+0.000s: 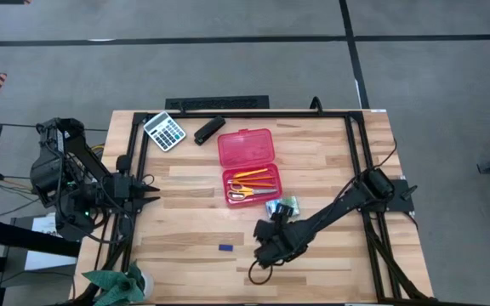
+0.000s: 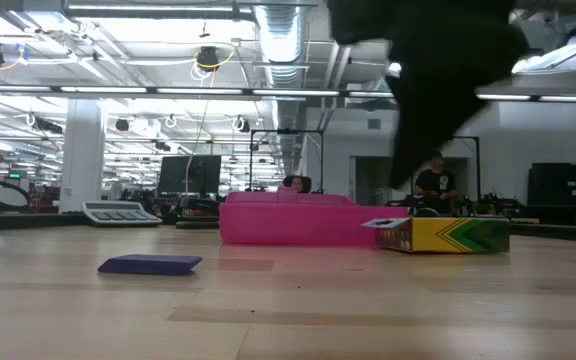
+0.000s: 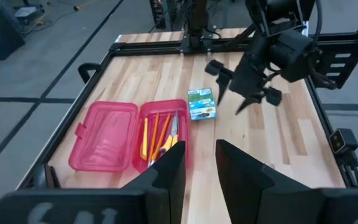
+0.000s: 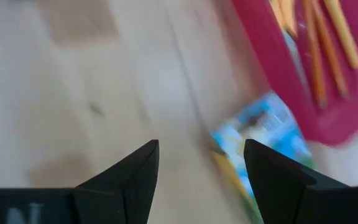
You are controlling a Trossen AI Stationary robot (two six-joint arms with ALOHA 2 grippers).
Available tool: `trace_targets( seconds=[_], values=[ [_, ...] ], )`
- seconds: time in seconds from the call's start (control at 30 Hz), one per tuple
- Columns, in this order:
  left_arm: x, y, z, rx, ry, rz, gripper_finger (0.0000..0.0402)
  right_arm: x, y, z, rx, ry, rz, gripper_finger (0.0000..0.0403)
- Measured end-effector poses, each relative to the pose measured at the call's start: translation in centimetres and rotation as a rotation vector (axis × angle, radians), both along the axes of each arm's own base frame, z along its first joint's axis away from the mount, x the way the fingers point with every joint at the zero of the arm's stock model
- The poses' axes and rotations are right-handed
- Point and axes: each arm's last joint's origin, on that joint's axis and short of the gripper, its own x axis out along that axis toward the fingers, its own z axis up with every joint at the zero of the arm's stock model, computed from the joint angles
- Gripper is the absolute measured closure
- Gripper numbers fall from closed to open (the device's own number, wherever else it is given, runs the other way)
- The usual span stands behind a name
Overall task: Pack school essentials
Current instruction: Put the blue crayon box into the red supply box
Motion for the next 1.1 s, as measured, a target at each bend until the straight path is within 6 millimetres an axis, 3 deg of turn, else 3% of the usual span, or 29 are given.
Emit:
trace_targets(
  seconds=[0.47, 1.1],
  values=[
    [0.0, 0.0, 0.0, -0.006, -0.003, 0.007, 0.0319, -0.6, -1.4, -3.0, -0.021, 0.043, 0.011, 0.0158],
    [0.0, 0.0, 0.0, -0.008, -0.005, 0.009, 0.0319, 0.1, -4.0, -3.3, -0.032, 0.062, -0.071, 0.0168]
  ],
)
